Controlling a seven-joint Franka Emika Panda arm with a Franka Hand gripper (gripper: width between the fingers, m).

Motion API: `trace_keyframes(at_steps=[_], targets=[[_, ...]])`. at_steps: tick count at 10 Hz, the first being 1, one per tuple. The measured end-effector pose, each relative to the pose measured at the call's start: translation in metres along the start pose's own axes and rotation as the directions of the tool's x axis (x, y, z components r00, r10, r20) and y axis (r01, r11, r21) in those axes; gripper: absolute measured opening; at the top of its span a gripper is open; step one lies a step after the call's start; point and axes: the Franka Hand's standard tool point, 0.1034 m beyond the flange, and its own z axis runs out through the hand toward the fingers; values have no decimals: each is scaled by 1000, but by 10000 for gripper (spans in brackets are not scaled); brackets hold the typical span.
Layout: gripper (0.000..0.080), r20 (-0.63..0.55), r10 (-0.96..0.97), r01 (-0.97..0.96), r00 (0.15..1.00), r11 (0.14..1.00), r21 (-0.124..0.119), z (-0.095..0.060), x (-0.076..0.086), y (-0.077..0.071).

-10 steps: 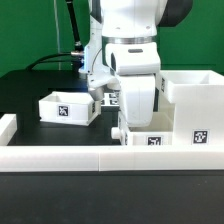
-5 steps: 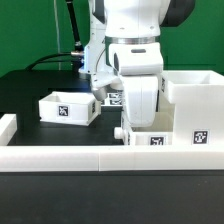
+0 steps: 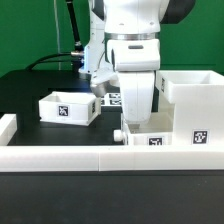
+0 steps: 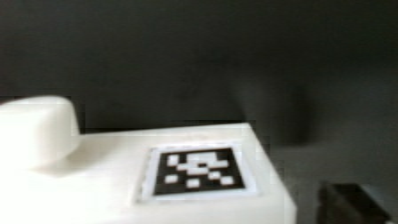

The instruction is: Assemble drawer

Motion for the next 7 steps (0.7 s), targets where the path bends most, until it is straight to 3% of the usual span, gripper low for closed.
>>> trace_keyframes(at_steps=[4,6,7], targets=[[647,14,6,-6,1000,1000,9,-31,-2,6],[649,25,-17,17,1000,1000,12,-53,-19,12],[649,23,-21,21,1000,1000,10,-53,-29,13]])
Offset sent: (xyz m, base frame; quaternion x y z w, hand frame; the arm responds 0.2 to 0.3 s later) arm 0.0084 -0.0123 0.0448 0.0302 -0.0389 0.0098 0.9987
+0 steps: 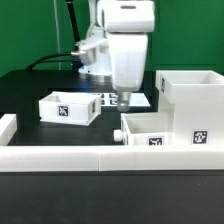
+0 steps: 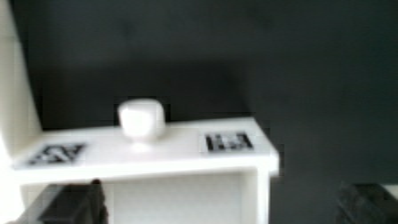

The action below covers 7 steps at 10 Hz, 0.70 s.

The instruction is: Assemble drawer

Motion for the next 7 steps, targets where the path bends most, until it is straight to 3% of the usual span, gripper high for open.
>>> trace_keyframes(at_steps=[3,5,7], targets=[[649,-20,-43,43,999,999,1,5,-4,-1],[649,-120,-53,53,991,999,2,20,-30,5],[649,-178,-78,77,981,997,-11,30,-40,16]])
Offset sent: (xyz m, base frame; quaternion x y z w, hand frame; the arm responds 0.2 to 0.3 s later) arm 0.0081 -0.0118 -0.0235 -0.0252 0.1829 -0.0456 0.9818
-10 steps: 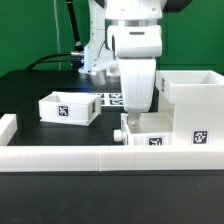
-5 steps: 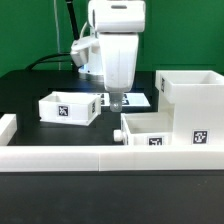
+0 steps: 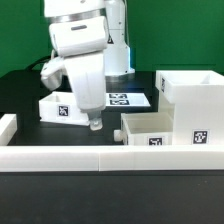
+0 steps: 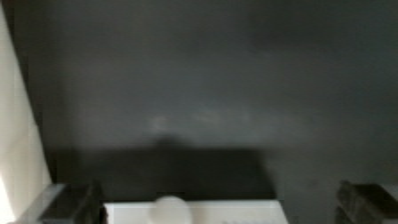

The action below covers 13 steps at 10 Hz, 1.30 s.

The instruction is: Assemble drawer

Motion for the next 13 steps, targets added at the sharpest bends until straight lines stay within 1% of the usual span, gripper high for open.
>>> trace_keyframes(at_steps=[1,2,3,4,5,8,9,10,11,12,13], targets=[[649,-39,-1,2,999,1000,15,2,-4,1],[649,-55,13,-12,998,1000,16,4,-7,6],[649,-64,13,-12,998,1000,20,10,3,9],[649,-70,4,-2,998,1000,20,13,8,9],[649,-71,0,1,998,1000,15,15,11,9],[649,-70,6,-5,998,1000,15,15,8,8],[649,-71,-25,26,997,1000,11,17,5,6],[649,-77,-50,51,996,999,11,25,-2,-2],[649,-85,-25,27,996,999,18,29,5,-2],[649,-92,-33,35,995,999,16,29,15,1],[649,-95,-37,39,995,999,17,30,18,1]])
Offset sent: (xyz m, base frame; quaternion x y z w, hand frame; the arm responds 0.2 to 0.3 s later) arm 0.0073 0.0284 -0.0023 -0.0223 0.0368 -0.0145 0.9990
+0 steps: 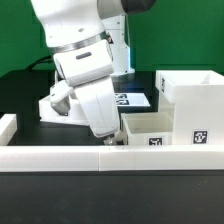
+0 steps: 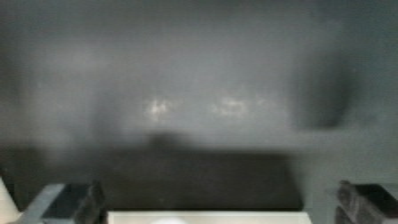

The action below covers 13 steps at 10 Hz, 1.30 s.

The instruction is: Assemble drawer

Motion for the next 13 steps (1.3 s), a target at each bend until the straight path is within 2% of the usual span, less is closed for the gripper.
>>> trace_keyframes(at_steps=[2,6,11,13], targets=[[649,-8,1,-1,1000,1000,2,3,14,3],[649,-26,61,-61,998,998,5,7,60,17],[649,-27,73,-73,997,997,8,9,61,16],[649,-33,111,-110,993,994,6,16,76,17]])
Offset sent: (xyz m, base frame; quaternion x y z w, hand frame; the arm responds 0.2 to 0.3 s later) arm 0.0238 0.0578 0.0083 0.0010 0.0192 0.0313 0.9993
